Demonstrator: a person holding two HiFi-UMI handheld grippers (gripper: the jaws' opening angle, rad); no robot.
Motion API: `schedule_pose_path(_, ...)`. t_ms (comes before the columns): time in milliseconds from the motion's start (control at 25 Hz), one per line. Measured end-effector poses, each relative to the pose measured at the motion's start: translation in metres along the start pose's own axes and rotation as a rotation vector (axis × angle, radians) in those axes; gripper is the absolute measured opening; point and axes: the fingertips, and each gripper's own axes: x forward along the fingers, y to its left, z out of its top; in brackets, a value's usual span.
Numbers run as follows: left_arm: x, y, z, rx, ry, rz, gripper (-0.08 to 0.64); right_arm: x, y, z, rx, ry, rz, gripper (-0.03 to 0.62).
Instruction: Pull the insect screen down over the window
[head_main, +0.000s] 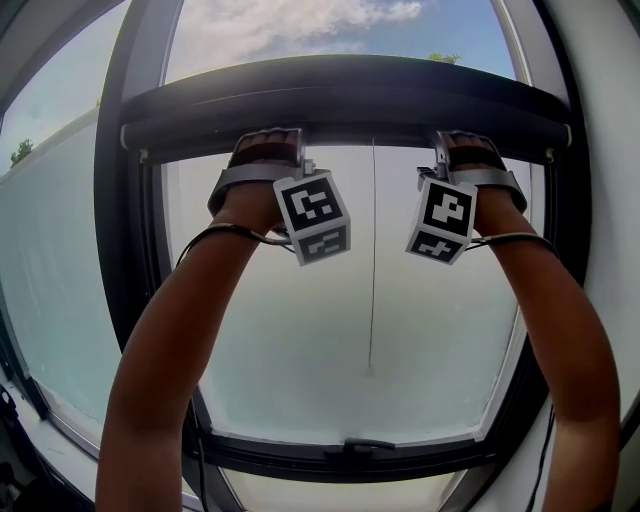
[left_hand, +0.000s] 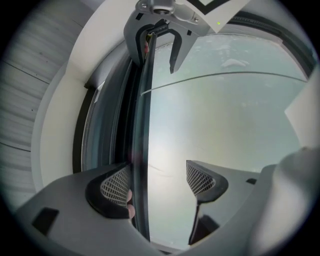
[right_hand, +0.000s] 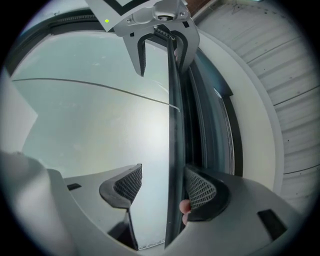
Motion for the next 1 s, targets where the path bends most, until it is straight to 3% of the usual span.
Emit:
schedule_pose_path(160, -0.007, -0.014, 0.0, 0.053, 0.049, -0.082, 0.324, -0.008, 0.014, -0.004, -0.026, 0.001, 0.051, 0.247)
schedule_pose_path(320, -0.014, -0.023, -0.003, 0.03, 0.038, -0.153, 0.324, -0.012, 0.018, 0.0, -0.023, 0.003, 0.071, 0.247)
schedule_pose_path(680, -0.033, -0.051, -0.001, 0.013, -0.007, -0.143, 0.324, -0.033, 0.048, 0.003, -0.016, -0.006, 0.12, 0.247)
schedule_pose_path(1000, -0.06, -0.097, 0.001, -0.012, -0.03, -0.234, 0.324, -0.06, 0.09, 0.004, -0.013, -0.02, 0.138, 0.247)
